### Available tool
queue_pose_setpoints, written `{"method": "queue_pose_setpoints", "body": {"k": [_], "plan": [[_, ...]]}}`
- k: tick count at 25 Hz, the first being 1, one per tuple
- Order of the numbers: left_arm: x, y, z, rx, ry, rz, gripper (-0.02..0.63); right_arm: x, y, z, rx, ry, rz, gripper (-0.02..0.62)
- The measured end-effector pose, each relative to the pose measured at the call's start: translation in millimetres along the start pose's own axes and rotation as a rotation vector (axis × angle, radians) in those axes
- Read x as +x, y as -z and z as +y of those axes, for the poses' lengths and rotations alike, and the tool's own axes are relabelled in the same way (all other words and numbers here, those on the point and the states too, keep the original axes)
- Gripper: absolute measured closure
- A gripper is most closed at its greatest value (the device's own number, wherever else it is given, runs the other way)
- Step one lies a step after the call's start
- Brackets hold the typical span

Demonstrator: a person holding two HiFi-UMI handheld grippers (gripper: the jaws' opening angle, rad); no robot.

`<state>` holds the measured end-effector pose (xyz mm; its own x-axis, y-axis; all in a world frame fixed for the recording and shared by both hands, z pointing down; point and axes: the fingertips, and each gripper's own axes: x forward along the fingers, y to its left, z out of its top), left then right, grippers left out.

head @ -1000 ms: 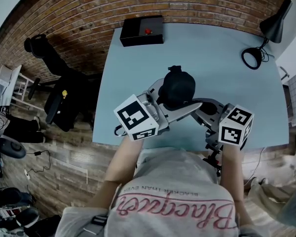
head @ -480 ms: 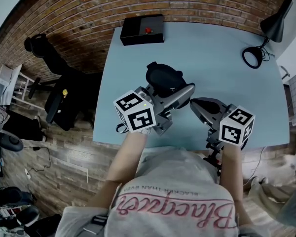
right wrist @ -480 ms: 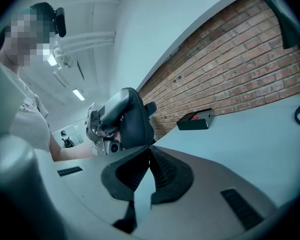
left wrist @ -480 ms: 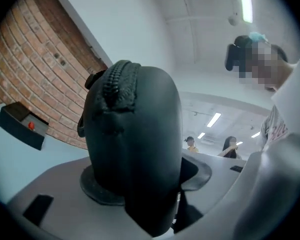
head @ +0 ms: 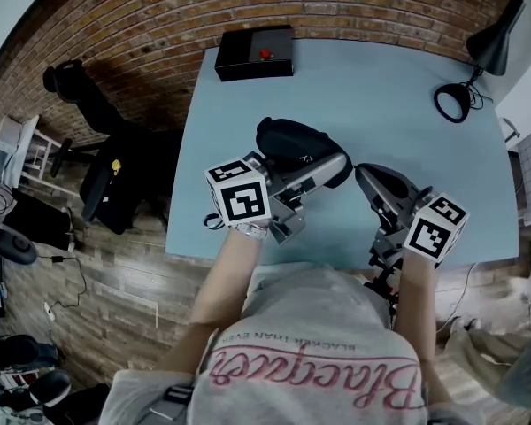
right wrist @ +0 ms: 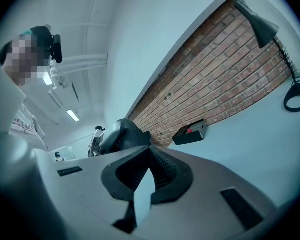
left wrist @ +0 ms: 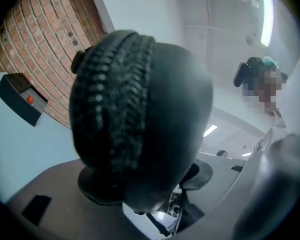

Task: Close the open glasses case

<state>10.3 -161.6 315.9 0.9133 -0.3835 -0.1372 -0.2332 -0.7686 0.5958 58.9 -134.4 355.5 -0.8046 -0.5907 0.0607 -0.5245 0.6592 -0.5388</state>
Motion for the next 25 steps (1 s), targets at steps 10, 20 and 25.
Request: {"method": "queue_pose_setpoints", "body": {"k": [10, 20, 25], "plan": [[-2.5, -13.1, 3.8, -0.12, -0.008, -0.1, 0.328, -1.3, -7.6, -0.5, 0.351, -0.106, -0.092, 0.575], [3.5, -12.1, 0.0, -0.079, -0.035, -0.036, 0.328, 7.8, 15.3, 4.8, -0.47, 0.094, 0.116, 0.572], [5.3, -13.0, -2.6, -0.054, -0.029, -0.01, 0.328, 9.4, 8.6, 6.1, -0.717, 0.183, 0.128, 0.56]]}}
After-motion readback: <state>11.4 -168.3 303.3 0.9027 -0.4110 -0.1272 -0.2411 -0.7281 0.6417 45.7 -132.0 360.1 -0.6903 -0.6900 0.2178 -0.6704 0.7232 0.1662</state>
